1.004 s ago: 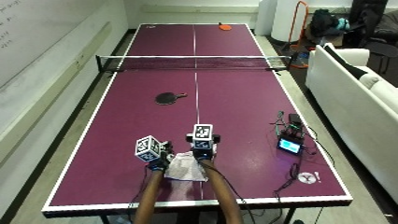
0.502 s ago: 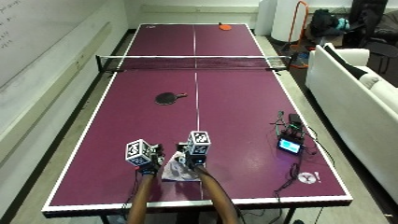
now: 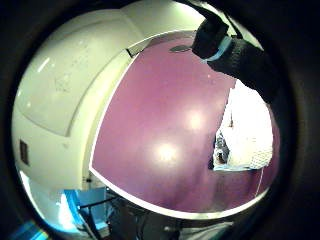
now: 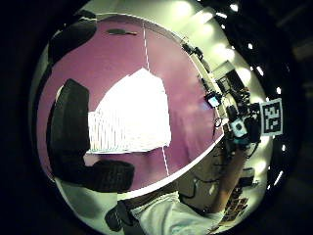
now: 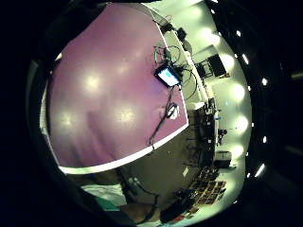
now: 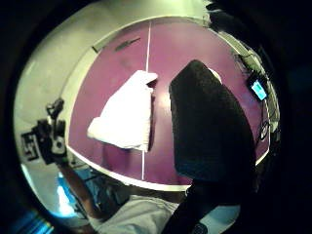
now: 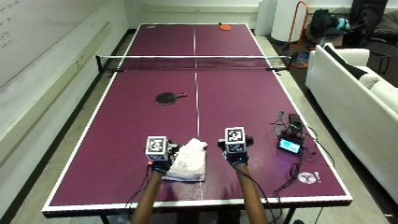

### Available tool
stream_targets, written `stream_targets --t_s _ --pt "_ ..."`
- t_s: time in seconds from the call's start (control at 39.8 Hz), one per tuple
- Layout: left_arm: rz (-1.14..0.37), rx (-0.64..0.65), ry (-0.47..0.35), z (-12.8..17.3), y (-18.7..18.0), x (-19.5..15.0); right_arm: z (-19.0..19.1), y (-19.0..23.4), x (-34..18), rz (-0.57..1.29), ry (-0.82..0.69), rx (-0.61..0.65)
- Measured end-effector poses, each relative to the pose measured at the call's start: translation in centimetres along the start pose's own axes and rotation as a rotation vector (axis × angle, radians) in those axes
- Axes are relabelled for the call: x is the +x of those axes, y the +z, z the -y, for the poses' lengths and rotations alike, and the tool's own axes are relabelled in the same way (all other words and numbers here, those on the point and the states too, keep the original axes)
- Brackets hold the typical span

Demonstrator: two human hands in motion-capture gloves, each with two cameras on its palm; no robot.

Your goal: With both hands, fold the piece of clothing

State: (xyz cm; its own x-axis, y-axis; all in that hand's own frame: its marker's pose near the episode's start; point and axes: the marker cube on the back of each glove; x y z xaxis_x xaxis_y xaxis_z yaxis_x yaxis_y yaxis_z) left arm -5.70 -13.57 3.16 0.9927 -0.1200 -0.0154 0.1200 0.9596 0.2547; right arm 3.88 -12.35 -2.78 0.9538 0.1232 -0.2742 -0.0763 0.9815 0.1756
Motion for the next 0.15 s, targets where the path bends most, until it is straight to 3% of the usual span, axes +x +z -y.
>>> stream_targets --t_s 0.08,0.15 --pt "-0.1 -0.16 0.029 -2.5 -0.8 2.9 -1.0 -0.9 1.7 -0.004 0.042 -0.009" --pt "-0.133 -0.197 0.042 -3.4 -1.6 4.0 -1.7 -1.6 2.6 0.003 0.067 -0.006"
